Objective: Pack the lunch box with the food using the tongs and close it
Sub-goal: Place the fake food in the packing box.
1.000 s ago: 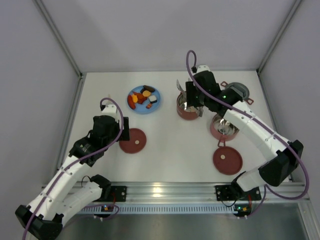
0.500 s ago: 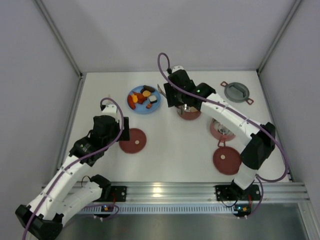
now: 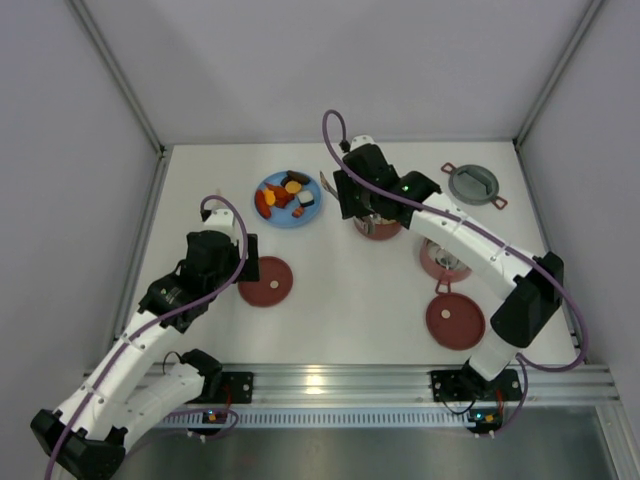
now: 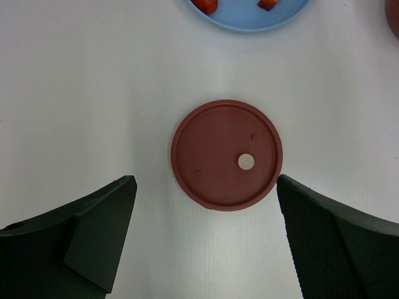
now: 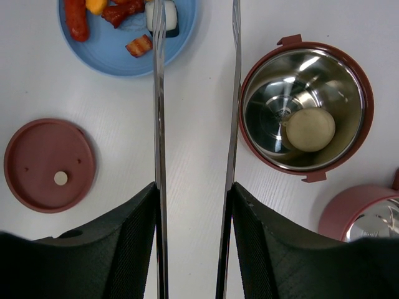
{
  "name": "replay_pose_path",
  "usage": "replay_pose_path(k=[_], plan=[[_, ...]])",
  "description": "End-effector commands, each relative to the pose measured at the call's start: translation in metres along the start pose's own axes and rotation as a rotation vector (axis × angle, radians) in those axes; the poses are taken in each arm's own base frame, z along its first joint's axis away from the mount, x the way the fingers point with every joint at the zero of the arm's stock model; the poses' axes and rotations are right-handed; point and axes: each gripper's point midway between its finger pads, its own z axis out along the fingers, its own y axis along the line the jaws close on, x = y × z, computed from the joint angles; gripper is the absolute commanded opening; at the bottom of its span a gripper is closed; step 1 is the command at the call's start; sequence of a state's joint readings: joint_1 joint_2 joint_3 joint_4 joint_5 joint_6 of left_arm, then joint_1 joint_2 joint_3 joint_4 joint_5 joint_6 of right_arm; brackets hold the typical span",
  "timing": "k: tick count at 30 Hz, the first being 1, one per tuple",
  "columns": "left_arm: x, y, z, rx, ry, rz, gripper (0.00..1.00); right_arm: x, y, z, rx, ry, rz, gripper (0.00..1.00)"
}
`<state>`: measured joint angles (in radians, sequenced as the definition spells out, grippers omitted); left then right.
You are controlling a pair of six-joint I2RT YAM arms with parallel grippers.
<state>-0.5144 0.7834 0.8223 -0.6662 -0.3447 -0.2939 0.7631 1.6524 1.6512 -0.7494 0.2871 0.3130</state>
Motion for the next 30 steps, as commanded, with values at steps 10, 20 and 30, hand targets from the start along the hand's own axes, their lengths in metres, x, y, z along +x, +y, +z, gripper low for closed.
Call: replay_pose_path(k=[10, 20, 30], plan=[[-0.001, -0.004, 0.001, 0.015, -0.008, -0.011, 0.99, -0.024, 0.012, -0.008, -0.027, -0.055, -0.005, 0.48], [-0.001, -0.004, 0.001, 0.014, -0.005, -0.009, 0.99, -0.023, 0.018, 0.004, -0.033, -0.038, -0.014, 0.48], [-0.001, -0.003, 0.001, 0.013, -0.006, -0.010, 0.99, -0.019, 0.029, 0.037, -0.033, 0.001, -0.032, 0.48]])
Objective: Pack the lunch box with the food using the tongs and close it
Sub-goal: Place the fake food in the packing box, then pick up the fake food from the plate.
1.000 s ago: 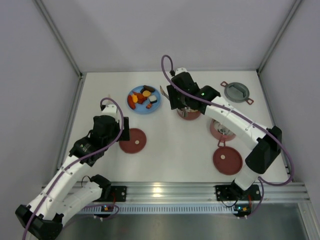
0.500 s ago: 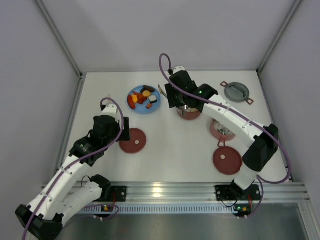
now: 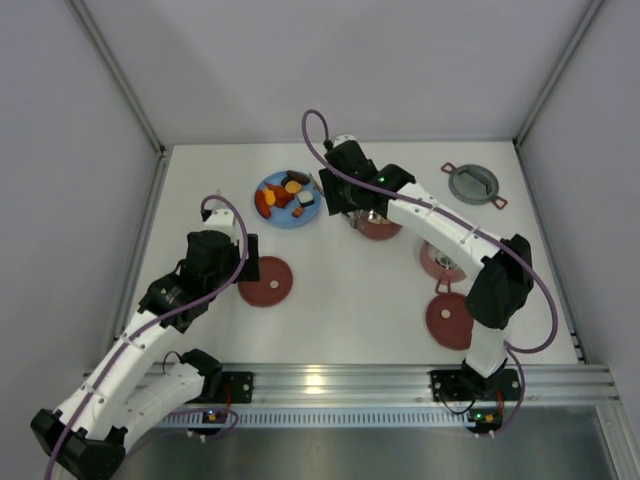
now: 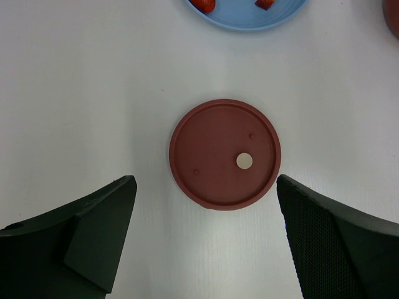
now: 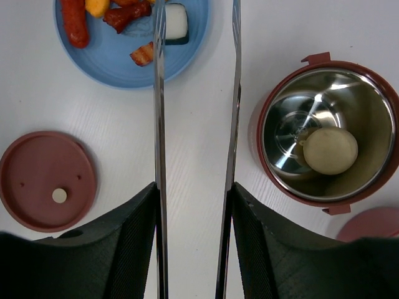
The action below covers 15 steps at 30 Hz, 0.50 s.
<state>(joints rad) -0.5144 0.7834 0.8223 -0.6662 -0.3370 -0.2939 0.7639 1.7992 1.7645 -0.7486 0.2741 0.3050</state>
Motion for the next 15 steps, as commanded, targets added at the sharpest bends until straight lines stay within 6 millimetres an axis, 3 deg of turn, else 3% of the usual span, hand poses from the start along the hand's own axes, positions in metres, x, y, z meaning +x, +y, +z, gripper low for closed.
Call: replay_pose_path(k=[1, 15], plan=[[-0.001, -0.002, 0.002, 0.006, -0.008, -0.010, 0.99, -0.014, 0.015, 0.004, -0.033, -0.031, -0.017, 0.48], [0.000, -0.002, 0.002, 0.004, -0.003, -0.007, 0.99, -0.007, 0.036, 0.055, -0.056, 0.024, -0.031, 0.48]])
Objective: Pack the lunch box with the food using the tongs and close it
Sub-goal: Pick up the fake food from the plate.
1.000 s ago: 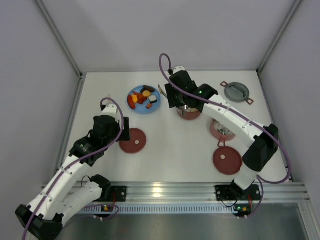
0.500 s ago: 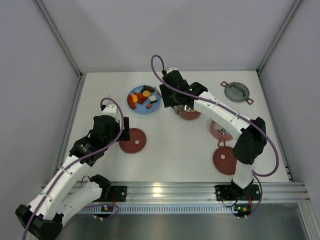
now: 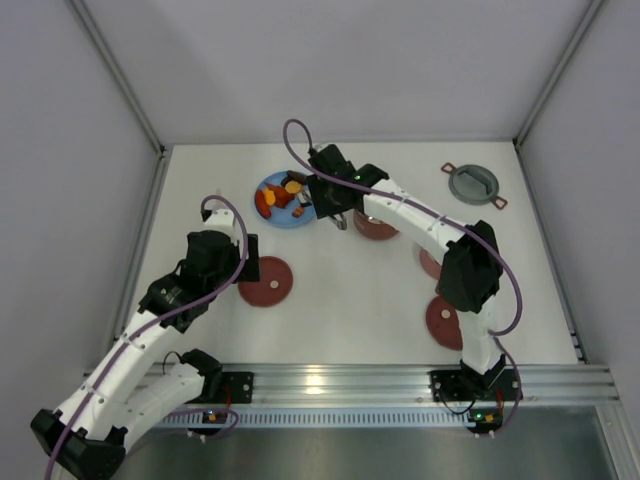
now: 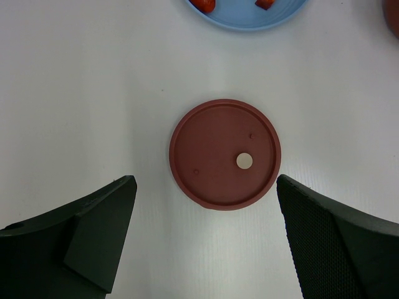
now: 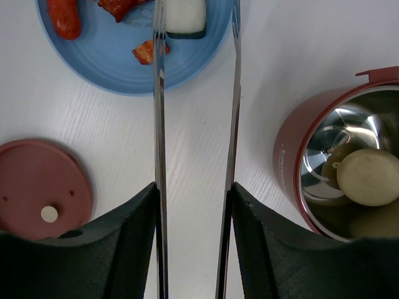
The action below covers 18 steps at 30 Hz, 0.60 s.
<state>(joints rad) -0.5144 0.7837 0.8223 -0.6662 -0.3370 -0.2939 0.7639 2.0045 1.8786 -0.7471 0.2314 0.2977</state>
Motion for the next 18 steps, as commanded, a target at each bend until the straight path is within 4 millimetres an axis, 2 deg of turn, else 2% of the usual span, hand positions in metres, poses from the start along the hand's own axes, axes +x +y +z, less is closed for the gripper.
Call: replay_pose_path(k=[1, 12, 18], plan=[[0.000, -0.002, 0.002, 0.004, -0.003, -0.007, 0.99, -0.024, 0.017, -0.005, -0.042, -0.069, -0.006, 0.48], [0.001, -0.002, 0.003, 0.004, 0.002, -0.006, 0.99, -0.019, 0.023, 0.017, -0.051, -0.044, -0.010, 0.50], [0.001, -0.003, 0.003, 0.006, 0.000, -0.005, 0.99, -0.020, 0.025, 0.021, -0.053, -0.042, -0.014, 0.50]])
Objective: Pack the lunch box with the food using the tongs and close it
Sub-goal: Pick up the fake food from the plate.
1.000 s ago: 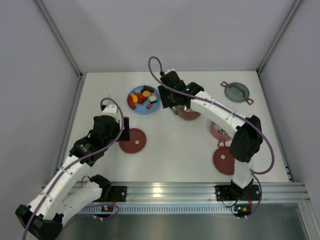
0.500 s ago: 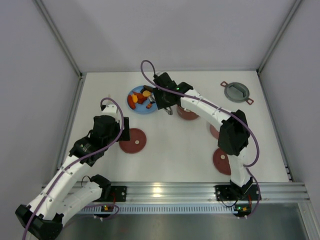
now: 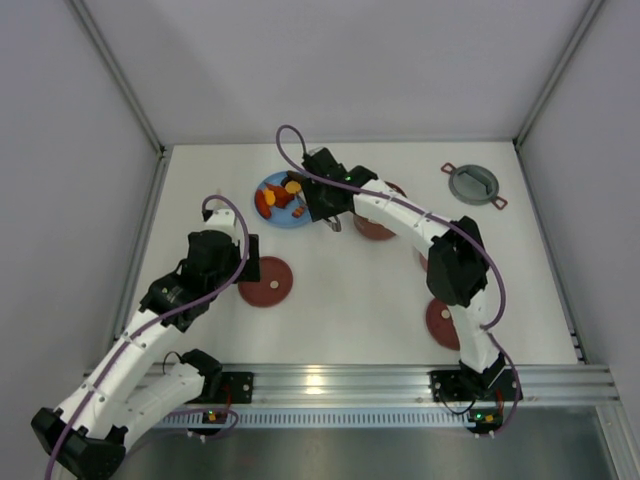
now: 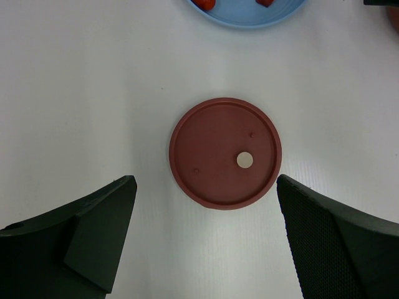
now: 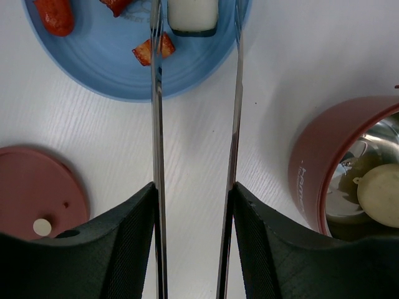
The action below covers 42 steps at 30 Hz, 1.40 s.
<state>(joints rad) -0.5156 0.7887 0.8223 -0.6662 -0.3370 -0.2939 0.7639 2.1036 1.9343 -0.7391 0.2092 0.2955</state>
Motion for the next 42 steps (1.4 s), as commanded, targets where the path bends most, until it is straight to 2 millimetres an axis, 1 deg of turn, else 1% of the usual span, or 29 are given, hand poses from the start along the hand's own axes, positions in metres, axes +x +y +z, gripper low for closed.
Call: replay_pose_path(k=[1, 15, 22, 23, 26, 27, 29, 30, 31, 33, 35, 36, 42], plan=[[0.000, -0.002, 0.002, 0.005, -0.003, -0.008, 0.99, -0.026, 0.017, -0.008, -0.041, -0.076, -0.009, 0.50], [0.001, -0.002, 0.002, 0.005, 0.000, -0.006, 0.99, -0.020, 0.018, 0.009, -0.034, -0.046, -0.014, 0.50], [0.001, -0.002, 0.002, 0.004, -0.002, -0.007, 0.99, -0.015, 0.019, 0.016, -0.032, -0.027, -0.014, 0.48], [0.001, -0.002, 0.002, 0.004, -0.002, -0.007, 0.99, -0.016, 0.018, 0.016, -0.033, -0.027, -0.013, 0.48], [0.001, -0.002, 0.003, 0.005, 0.000, -0.006, 0.99, -0.014, 0.019, 0.016, -0.035, -0.023, -0.007, 0.41], [0.001, -0.002, 0.003, 0.005, 0.000, -0.006, 0.99, -0.016, 0.018, 0.015, -0.033, -0.027, -0.007, 0.35], [0.001, -0.002, 0.003, 0.005, 0.000, -0.006, 0.99, -0.018, 0.018, 0.011, -0.034, -0.031, -0.006, 0.28], [0.001, -0.002, 0.003, 0.004, 0.001, -0.006, 0.99, -0.019, 0.018, 0.009, -0.035, -0.034, -0.008, 0.22], [0.001, -0.002, 0.003, 0.005, 0.002, -0.005, 0.99, -0.022, 0.018, 0.004, -0.038, -0.045, -0.005, 0.20], [0.001, -0.003, 0.003, 0.006, 0.000, -0.006, 0.99, -0.026, 0.017, -0.002, -0.038, -0.055, -0.002, 0.18], [0.001, -0.002, 0.003, 0.005, 0.002, -0.006, 0.99, -0.034, 0.016, -0.011, -0.038, -0.079, 0.001, 0.16], [0.001, -0.002, 0.003, 0.005, 0.002, -0.006, 0.99, -0.038, 0.015, -0.018, -0.039, -0.094, 0.005, 0.16], [0.002, -0.003, 0.003, 0.006, 0.003, -0.005, 0.99, -0.052, 0.012, -0.039, -0.038, -0.139, 0.012, 0.15]])
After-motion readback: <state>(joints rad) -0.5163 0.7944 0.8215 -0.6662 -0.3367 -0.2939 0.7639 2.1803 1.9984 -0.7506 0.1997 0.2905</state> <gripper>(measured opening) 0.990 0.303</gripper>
